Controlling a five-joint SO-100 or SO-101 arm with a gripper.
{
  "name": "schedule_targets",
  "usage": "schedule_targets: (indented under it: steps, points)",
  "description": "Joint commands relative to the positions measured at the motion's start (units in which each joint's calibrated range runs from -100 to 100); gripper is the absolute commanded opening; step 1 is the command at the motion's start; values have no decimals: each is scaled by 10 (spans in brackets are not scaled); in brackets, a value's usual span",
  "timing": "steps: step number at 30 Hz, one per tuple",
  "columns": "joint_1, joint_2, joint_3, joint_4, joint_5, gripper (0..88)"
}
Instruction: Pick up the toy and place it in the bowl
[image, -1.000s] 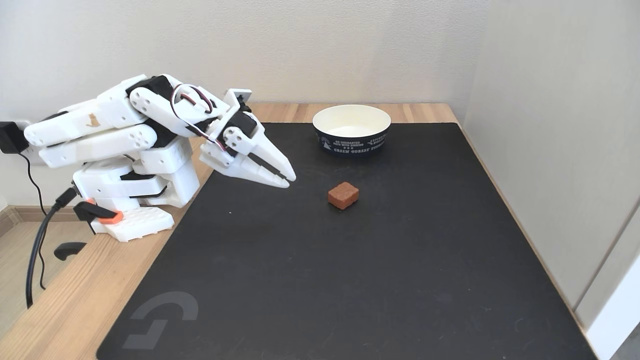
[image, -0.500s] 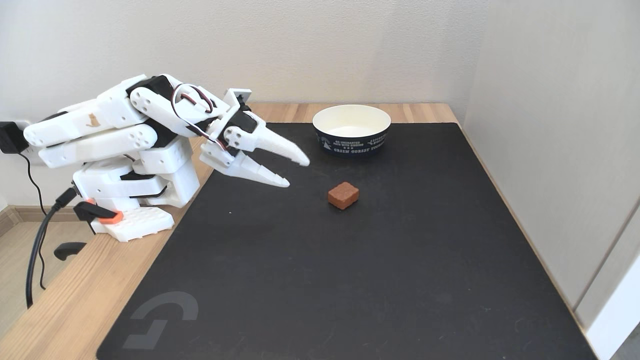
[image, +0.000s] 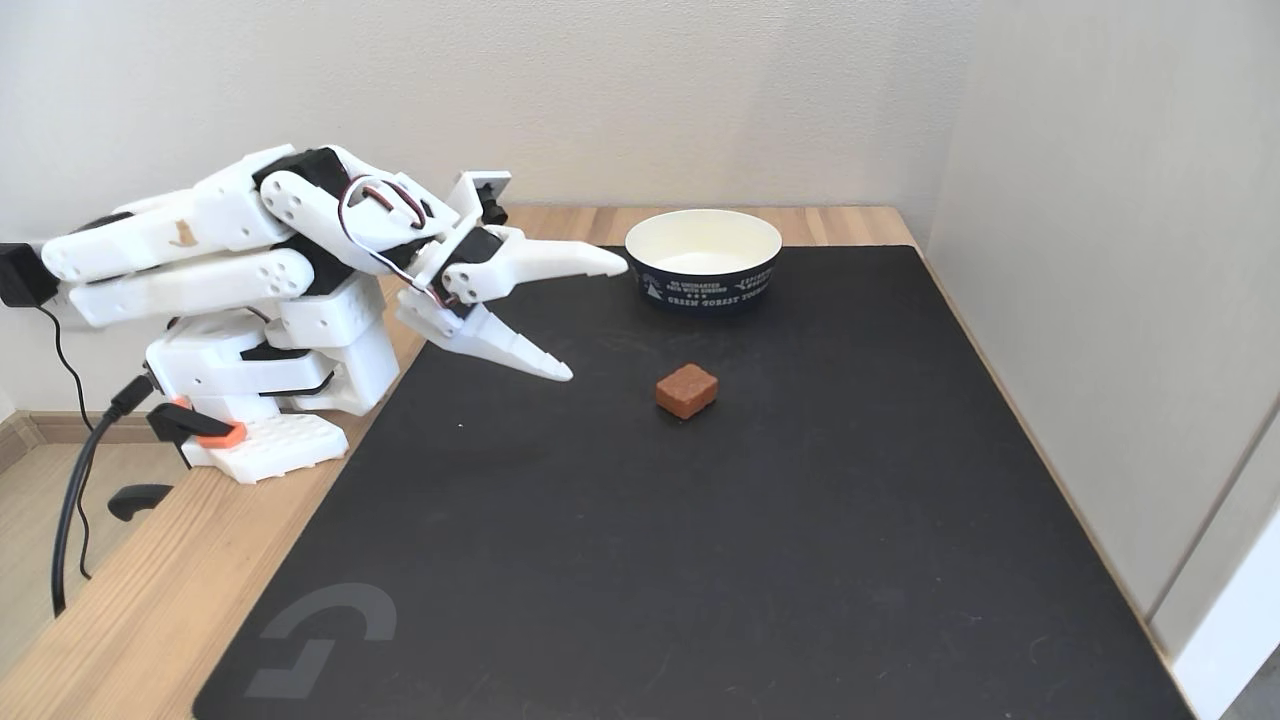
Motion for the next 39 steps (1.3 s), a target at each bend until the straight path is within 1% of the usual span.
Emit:
schedule_targets:
  steps: [1, 7, 8, 12, 13, 17, 18, 20, 21, 22, 26, 27, 29, 36, 39]
  points:
    - [-3, 93, -117, -1, -52, 487]
    - [-10, 280, -318, 5, -97, 486]
    - [-24, 349, -374, 5, -115, 486]
    - [-53, 504, -472, 5, -145, 490]
    - [-65, 580, -517, 5, -159, 490]
    - [-94, 726, -616, 5, -195, 491]
    - [-110, 790, -661, 5, -209, 490]
    - [-125, 846, -704, 8, -223, 487]
    - [-135, 870, -724, 20, -229, 487]
    - [-147, 905, -762, 54, -238, 487]
    - [-157, 953, -843, 145, -247, 487]
    - [-153, 968, -871, 186, -247, 487]
    - [-150, 985, -894, 215, -247, 487]
    - [-100, 1079, -910, 223, -247, 486]
    - [-88, 1091, -914, 221, -247, 486]
